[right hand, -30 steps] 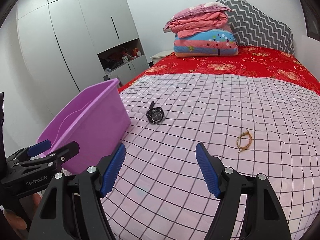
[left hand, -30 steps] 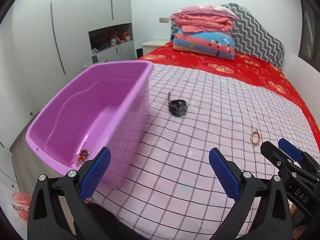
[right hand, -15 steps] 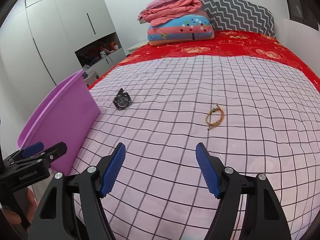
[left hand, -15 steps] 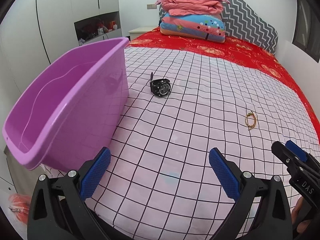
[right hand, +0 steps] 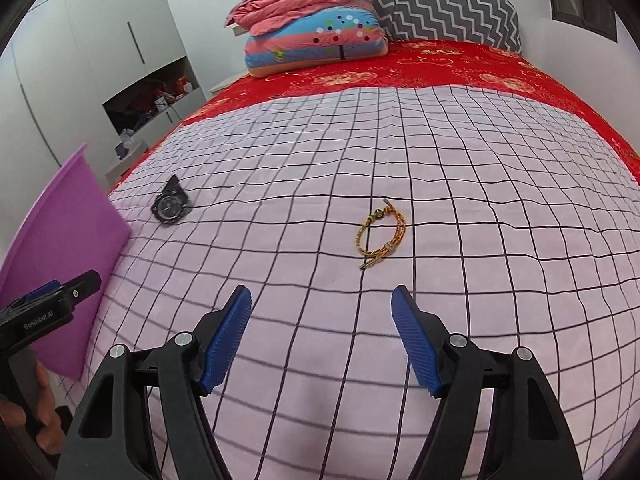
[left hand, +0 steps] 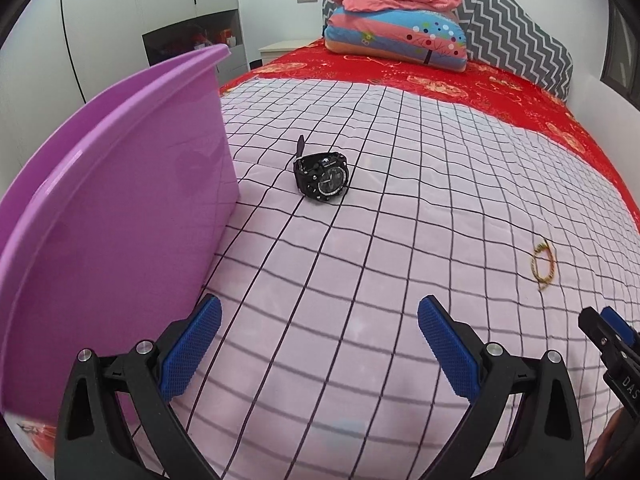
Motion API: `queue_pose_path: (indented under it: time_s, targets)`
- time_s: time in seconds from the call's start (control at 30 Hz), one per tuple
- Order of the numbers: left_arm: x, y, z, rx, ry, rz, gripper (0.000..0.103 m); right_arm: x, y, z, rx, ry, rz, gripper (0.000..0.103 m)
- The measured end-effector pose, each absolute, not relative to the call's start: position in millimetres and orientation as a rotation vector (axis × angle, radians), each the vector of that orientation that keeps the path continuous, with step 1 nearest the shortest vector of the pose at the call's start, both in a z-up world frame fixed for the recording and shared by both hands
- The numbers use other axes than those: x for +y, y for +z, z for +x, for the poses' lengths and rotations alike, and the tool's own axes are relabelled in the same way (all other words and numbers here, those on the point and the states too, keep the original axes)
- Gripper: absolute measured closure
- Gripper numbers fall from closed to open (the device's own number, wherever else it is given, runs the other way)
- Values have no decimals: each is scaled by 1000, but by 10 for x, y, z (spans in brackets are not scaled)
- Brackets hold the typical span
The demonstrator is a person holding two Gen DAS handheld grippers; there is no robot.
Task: Organize jewelry
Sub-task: 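Move left tool over the black watch while right tool approaches the braided bracelet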
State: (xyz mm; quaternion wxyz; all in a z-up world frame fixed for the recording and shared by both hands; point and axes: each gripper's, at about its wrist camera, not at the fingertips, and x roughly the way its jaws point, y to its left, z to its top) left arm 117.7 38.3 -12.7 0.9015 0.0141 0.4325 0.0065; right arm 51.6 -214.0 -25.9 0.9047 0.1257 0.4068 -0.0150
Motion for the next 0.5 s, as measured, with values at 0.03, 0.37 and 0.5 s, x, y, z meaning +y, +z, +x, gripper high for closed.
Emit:
queue_pose_path:
  time_s: [0.03, 0.37, 0.5]
  targets:
    - [377, -157, 1263, 897, 17, 32, 6, -2164, -296, 578, 843, -38, 267, 34]
    - [263, -547, 2064, 893, 19, 66, 6, -2272, -646, 1067, 874, -108, 267, 34]
    - [206, -655, 2273, 889, 18, 78, 6, -2308, -748, 1219, 880, -136, 246, 34]
